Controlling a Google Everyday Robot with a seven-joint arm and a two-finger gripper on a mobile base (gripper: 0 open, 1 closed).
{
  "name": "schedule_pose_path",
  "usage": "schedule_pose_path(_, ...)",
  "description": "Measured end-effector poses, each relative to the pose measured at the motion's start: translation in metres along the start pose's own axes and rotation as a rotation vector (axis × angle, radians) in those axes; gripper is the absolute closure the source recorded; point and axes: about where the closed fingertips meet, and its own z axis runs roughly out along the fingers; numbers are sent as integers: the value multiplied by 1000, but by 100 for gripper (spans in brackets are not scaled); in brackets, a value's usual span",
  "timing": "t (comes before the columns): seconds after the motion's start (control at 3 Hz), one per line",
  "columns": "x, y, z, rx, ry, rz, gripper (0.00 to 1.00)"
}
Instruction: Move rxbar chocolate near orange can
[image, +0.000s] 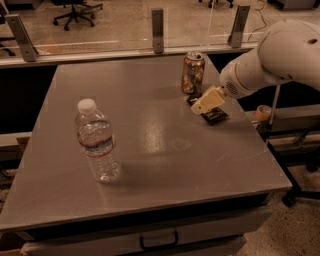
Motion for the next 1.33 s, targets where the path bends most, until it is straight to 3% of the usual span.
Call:
schedule_pose_path(0.33, -8, -14, -21, 41, -18, -18, 0)
schedule_pose_path(0.67, -8, -40, -68, 38, -49, -29, 0)
schedule_pose_path(1.0, -17, -64, -159, 92, -87, -119, 0)
schedule_pose_path(1.33, -24, -66, -166, 97, -97, -146, 0)
